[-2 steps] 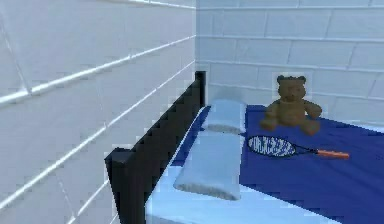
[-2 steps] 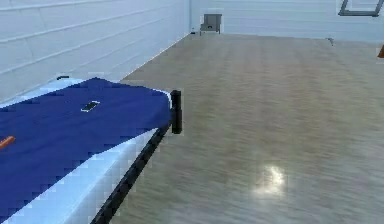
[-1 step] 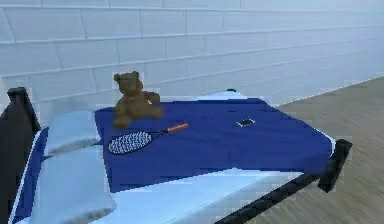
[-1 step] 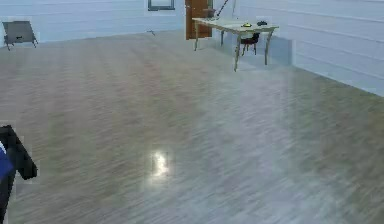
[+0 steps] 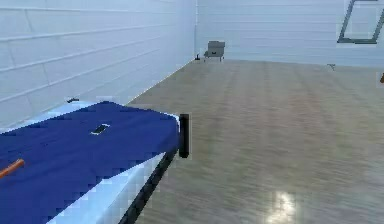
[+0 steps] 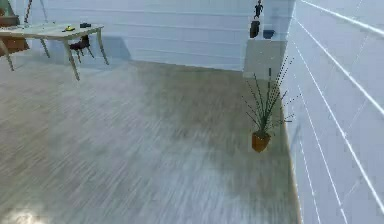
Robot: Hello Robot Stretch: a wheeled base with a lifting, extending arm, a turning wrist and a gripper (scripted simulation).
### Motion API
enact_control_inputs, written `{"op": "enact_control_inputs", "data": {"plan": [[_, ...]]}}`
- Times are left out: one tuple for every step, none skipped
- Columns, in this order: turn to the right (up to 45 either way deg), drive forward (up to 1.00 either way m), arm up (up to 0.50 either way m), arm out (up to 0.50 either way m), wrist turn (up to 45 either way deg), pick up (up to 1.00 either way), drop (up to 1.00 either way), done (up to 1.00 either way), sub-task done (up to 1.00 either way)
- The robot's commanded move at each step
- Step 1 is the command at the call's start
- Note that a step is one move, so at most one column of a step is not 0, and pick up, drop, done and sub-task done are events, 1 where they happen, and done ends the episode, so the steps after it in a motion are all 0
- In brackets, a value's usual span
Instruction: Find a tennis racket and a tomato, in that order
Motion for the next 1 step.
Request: {"op": "enact_control_inputs", "data": {"plan": [[30.0,0.00,0.00,0.00,0.0,0.00,0.00,0.00,0.00]]}}
